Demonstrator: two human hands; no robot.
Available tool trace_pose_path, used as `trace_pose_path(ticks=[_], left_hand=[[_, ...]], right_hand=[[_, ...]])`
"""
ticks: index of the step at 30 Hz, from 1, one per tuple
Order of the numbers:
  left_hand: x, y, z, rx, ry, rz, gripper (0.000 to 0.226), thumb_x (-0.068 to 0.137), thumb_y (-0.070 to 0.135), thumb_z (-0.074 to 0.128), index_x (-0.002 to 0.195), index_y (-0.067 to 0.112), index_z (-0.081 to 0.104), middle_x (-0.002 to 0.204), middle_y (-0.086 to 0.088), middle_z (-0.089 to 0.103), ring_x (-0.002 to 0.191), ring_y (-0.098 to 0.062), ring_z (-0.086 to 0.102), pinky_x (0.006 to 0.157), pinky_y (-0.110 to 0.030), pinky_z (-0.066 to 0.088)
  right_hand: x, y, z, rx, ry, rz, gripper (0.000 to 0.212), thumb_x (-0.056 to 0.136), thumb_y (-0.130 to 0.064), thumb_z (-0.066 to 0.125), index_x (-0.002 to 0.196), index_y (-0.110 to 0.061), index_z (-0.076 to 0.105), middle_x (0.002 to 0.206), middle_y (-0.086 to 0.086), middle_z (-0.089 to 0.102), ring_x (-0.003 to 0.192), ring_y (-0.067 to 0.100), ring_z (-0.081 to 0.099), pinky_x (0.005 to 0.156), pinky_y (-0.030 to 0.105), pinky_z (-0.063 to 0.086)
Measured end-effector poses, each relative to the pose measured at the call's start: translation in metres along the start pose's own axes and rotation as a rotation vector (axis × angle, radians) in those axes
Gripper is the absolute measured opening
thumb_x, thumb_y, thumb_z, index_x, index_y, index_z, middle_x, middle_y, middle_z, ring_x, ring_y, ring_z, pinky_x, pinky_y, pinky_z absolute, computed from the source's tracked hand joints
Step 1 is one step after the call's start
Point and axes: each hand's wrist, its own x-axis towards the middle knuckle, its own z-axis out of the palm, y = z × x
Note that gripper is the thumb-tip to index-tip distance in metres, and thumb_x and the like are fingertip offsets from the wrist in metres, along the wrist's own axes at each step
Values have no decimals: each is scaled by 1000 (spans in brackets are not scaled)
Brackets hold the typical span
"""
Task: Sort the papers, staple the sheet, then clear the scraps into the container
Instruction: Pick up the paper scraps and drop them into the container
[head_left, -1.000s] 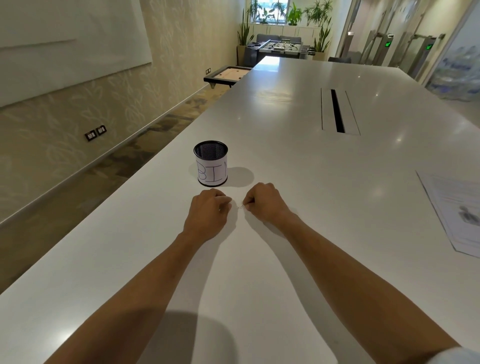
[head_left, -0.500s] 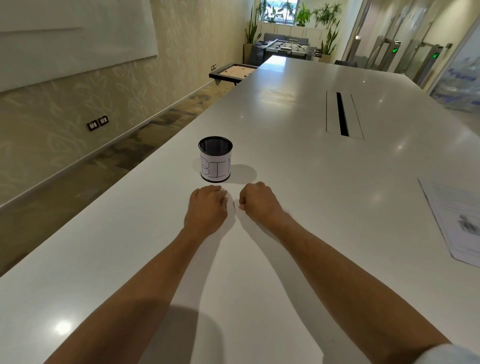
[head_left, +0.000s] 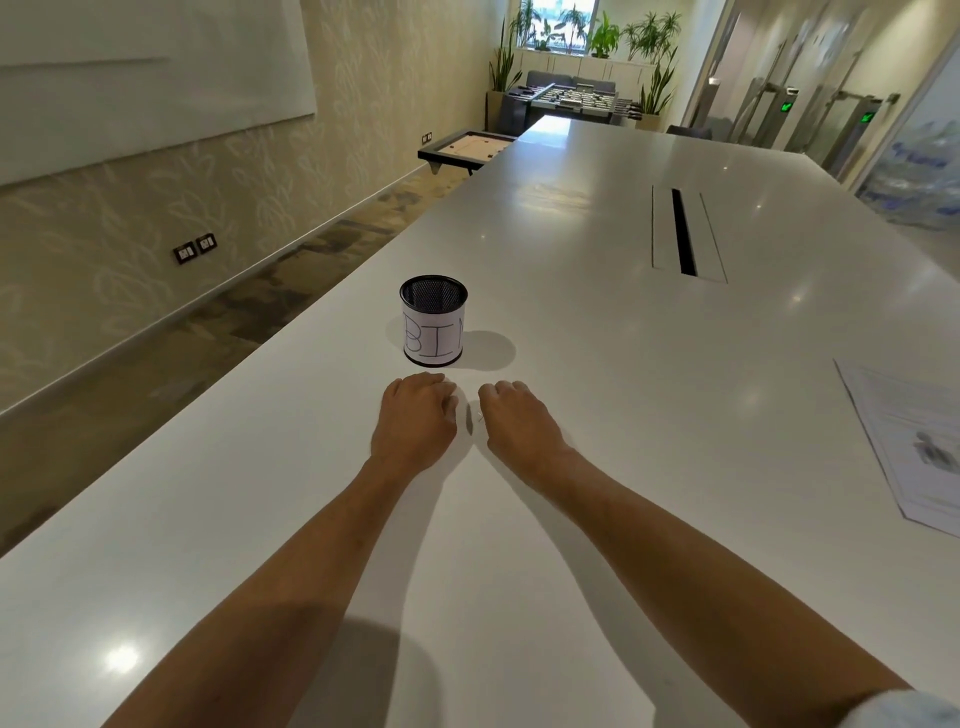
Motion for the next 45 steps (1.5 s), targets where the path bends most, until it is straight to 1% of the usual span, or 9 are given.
trace_pose_path(ticks=[7, 13, 17, 20, 26, 33, 36, 40, 45], left_hand=[[0, 1, -2, -16, 2, -26, 17, 85, 16, 54, 75, 10, 66, 84, -3, 70, 84, -25, 63, 81, -40, 49], [3, 1, -3, -31, 2, -15, 15, 83, 13, 52, 77, 13, 67, 76, 3, 65, 74, -20, 59, 73, -37, 48], [3, -1, -2, -54, 9, -1, 16, 85, 14, 52, 85, 13, 68, 83, 3, 67, 80, -19, 59, 79, -36, 46], [3, -1, -2, -44, 6, 1, 16, 86, 14, 51, 85, 13, 68, 85, 2, 67, 82, -20, 60, 80, -34, 45], [3, -2, -1, -42, 4, 3, 19, 87, 17, 51, 92, 15, 69, 93, 4, 68, 90, -18, 60, 87, -34, 43], [2, -1, -2, -60, 2, -1, 16, 86, 16, 52, 88, 16, 68, 90, 4, 68, 88, -18, 60, 87, -35, 44], [3, 0, -2, -53, -1, -7, 14, 83, 15, 53, 81, 16, 67, 83, 5, 67, 83, -19, 60, 82, -36, 45], [2, 1, -6, -32, 4, -19, 20, 83, 14, 54, 64, 17, 48, 66, 5, 52, 69, -20, 48, 76, -36, 43], [1, 2, -5, -33, -8, -25, 14, 84, 14, 55, 70, 15, 57, 72, 3, 60, 76, -22, 56, 78, -36, 43]], right_hand=[[30, 17, -12, 514, -63, 355, 16, 86, -5, 49, 72, -9, 56, 88, 12, 65, 76, 25, 57, 64, 29, 42], [82, 14, -50, 903, 68, 404, 14, 86, -8, 57, 72, -7, 61, 72, 9, 58, 66, 19, 50, 60, 33, 45], [111, 0, -80, 818, 178, 266, 14, 88, -9, 59, 83, -1, 69, 77, 0, 65, 71, 12, 58, 66, 24, 49], [133, -10, -82, 702, 176, 201, 15, 88, -2, 56, 84, -4, 70, 93, 7, 70, 83, 16, 63, 62, 15, 46], [148, -9, -69, 492, 130, 200, 35, 77, 5, 54, 88, -20, 74, 102, 9, 69, 91, 25, 66, 84, 39, 57], [119, 1, -78, 572, 196, 190, 30, 84, 4, 55, 95, -14, 76, 104, 4, 73, 93, 17, 66, 92, 30, 53], [90, 9, -70, 545, 148, 203, 23, 88, -4, 56, 95, -13, 76, 101, 4, 74, 90, 17, 68, 90, 30, 53], [52, 22, -36, 383, -107, 291, 11, 85, -26, 66, 78, -20, 70, 95, 7, 72, 88, 23, 66, 86, 38, 55], [15, 20, -19, 237, -211, 212, 50, 82, -32, 68, 50, -19, 32, 59, 2, 40, 65, 23, 44, 52, 29, 31]])
